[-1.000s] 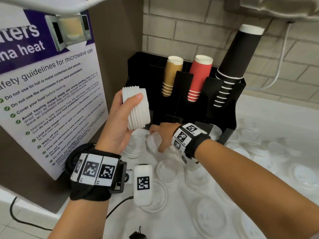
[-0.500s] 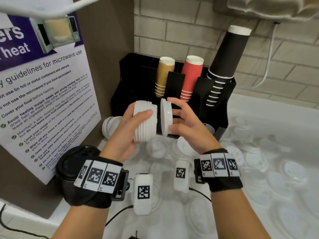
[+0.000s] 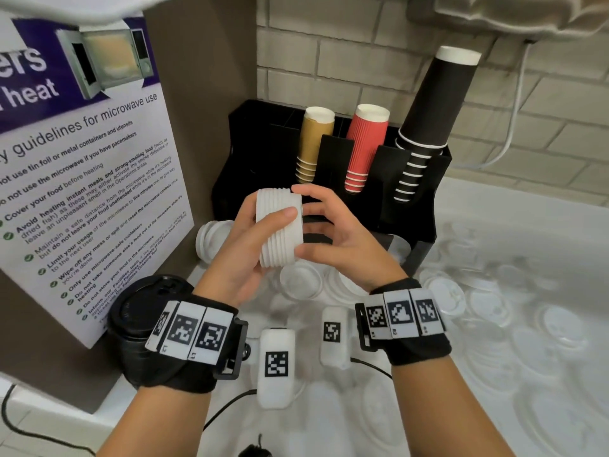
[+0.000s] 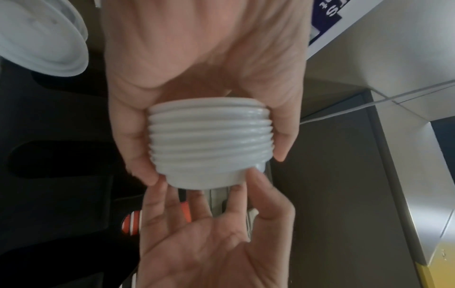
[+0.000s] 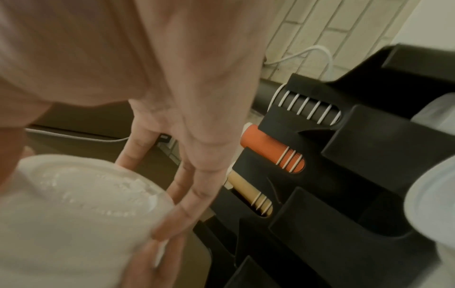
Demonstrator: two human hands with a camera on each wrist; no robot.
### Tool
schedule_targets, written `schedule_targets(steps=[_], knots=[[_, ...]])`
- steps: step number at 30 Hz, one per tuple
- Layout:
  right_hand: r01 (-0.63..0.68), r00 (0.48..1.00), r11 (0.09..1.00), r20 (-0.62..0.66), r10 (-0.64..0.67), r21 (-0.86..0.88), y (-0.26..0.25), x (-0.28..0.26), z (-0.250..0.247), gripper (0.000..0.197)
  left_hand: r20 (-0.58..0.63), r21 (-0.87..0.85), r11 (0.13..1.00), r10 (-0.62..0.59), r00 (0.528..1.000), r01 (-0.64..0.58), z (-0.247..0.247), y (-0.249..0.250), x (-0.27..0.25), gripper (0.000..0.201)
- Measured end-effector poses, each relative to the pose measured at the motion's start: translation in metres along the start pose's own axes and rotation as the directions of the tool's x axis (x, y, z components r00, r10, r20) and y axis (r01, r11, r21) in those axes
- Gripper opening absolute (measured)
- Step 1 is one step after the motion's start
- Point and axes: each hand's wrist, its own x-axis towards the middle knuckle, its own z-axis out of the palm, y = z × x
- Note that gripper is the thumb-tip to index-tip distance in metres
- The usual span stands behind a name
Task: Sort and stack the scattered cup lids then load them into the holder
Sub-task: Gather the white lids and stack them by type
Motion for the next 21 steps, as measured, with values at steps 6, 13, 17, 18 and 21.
schedule_targets(steps=[6, 13, 17, 18, 21], knots=[[-0.263, 0.965, 0.944, -0.054, 0.257, -0.198, 0.018, 0.052, 0.025, 0.032, -0.187, -0.091, 0.982, 0.147, 0.971, -0.166, -0.015, 0.034, 0.002, 0.088], [-0.081, 0.781, 0.45, 0.223, 0.583, -0.89, 0.07, 0.083, 0.071, 0.092, -0.169, -0.079, 0.978, 0.177, 0.97, -0.192, -0.023, 0.05, -0.005, 0.097], [-0.063, 0.784, 0.456, 0.239, 0.573, -0.888, 0.068, 0.088, 0.065, 0.079, -0.176, -0.057, 0.979, 0.183, 0.967, -0.196, -0.027, 0.052, -0.009, 0.094], [-0.065, 0.785, 0.459, 0.239, 0.572, -0.886, 0.062, 0.089, 0.057, 0.077, -0.175, -0.054, 0.978, 0.188, 0.966, -0.201, -0.028, 0.053, -0.01, 0.091], [-0.061, 0.804, 0.447, 0.221, 0.551, -0.892, 0.043, 0.09, 0.028, 0.075, -0.178, -0.044, 0.976, 0.204, 0.963, -0.215, -0.032, 0.055, -0.011, 0.079]])
